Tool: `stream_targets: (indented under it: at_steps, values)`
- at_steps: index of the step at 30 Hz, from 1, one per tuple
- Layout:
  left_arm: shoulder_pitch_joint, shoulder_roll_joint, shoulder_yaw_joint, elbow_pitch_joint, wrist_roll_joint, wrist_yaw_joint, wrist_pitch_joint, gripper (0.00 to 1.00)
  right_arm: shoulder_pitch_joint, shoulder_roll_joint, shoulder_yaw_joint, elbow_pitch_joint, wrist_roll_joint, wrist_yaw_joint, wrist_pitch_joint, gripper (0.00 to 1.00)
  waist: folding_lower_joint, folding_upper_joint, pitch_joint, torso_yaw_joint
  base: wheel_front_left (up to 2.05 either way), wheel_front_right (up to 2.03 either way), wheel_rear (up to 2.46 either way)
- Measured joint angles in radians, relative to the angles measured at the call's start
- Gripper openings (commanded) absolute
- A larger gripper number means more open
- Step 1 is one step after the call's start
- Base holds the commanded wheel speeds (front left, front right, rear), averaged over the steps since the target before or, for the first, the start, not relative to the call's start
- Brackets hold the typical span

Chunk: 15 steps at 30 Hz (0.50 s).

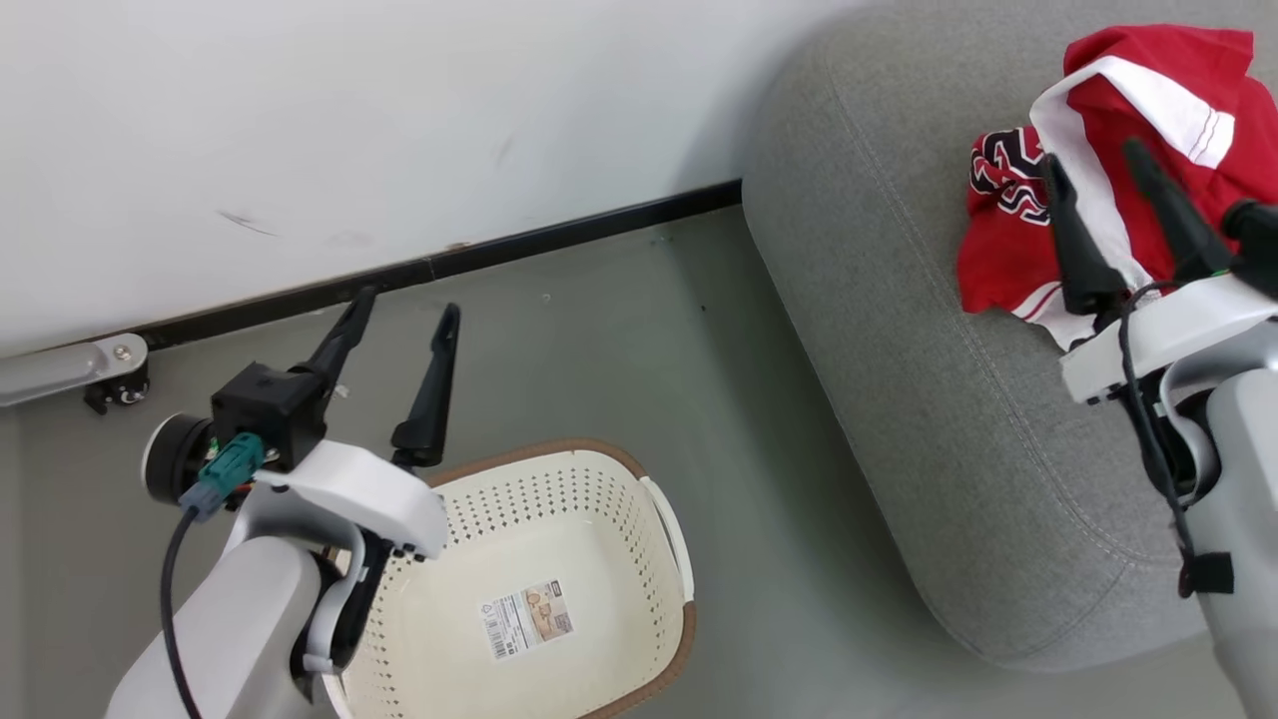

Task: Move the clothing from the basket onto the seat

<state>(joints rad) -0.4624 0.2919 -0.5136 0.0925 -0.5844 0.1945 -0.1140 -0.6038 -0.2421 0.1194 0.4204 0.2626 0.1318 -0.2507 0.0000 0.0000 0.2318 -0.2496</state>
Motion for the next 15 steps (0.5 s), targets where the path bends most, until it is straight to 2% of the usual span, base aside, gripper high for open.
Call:
stream_targets:
  at_steps: [10, 15]
  values:
    - [0.108, 0.023, 0.081, 0.044, -0.042, 0.050, -0.057, 1.00, 0.097, 0.061, -0.008, -0.032, -0.018, 0.000, 0.000, 1.00, 0.0000, 0.0000, -0.053, 0.049, 0.00, 0.00, 0.00]
    - [0.153, 0.025, 0.104, 0.057, -0.059, 0.060, -0.074, 1.00, 0.136, 0.088, -0.013, -0.047, -0.028, 0.000, 0.000, 1.00, 0.0001, 0.0000, -0.074, 0.068, 0.00, 0.00, 0.00]
